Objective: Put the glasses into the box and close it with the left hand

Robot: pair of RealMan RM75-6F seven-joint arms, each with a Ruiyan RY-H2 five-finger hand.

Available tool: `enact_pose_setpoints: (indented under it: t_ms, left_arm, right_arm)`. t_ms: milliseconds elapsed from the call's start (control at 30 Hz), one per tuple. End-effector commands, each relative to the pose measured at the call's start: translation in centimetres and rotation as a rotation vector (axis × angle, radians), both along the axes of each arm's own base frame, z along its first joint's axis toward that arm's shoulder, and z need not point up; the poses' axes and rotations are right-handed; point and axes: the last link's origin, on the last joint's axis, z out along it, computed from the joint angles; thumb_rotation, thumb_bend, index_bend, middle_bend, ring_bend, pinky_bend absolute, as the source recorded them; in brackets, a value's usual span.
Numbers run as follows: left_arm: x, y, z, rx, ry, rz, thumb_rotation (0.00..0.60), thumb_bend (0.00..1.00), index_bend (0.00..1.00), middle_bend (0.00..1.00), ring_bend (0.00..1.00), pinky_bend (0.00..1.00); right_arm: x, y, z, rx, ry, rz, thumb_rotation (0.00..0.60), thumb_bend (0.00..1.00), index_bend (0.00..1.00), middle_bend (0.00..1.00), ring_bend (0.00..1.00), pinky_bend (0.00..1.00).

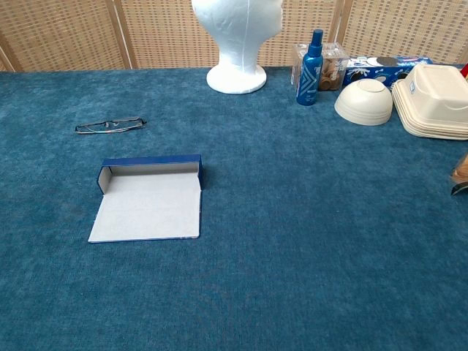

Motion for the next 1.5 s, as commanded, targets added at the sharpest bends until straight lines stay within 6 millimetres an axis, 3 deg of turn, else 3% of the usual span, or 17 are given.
enact_pose_setpoints:
  t_ms: [33,667,867,933,1033,1100,1500]
  left_arm:
    - [0.0,0.3,-0.1,-0.008,0.001,-0.001,0.6,0.24,0.16,0.13,0.06,0.0]
    - [0.7,1.9,-0.1,-0.026,0.001,-0.047,0.6,0.24,0.16,0.14,0.09,0.03]
    - [0.9,3.6,-0.4,-0.047,-0.019,-0.055,0.6,0.24,0.19,0.15,0.1,0.06]
    - [1.1,5.0,-0.5,-0.075,-0.031,-0.062,0.6,0.24,0.21,0.15,0.1,0.07]
    - [1.9,9.0,-1.3,-0.152,-0.125,-0.073,0.6,0.24,0.23,0.16,0.11,0.1]
    - [2.1,10.2,-1.4,-0.18,-0.136,-0.076,0.6,0.24,0.24,0.17,0.12,0.11]
    - [4.6,19.6,-5.4,-0.364,-0.048,-0.043,0.6,0.24,0.24,0.16,0.11,0.11]
  right_arm:
    - [0.0,-0.1,0.1,-0.004,0.003,0.002,0.562,0.45,0.04,0.17,0.13,0.27]
    - [0.2,0.4,0.5,-0.026,0.004,-0.001,0.565,0.45,0.04,0.17,0.13,0.27]
    - [0.2,0.4,0.8,-0.03,0.012,-0.014,0.566,0.45,0.05,0.17,0.13,0.27]
    - [0.2,0.4,0.9,-0.032,0.011,-0.021,0.565,0.45,0.05,0.17,0.13,0.27]
    - [-0.1,0.5,1.0,-0.044,0.013,-0.043,0.565,0.45,0.05,0.17,0.13,0.27]
    - [-0.2,0.5,1.0,-0.045,0.015,-0.05,0.564,0.45,0.05,0.17,0.13,0.27]
    - [-0.8,0.5,1.9,-0.076,0.036,-0.105,0.565,0.45,0.05,0.17,0.13,0.27]
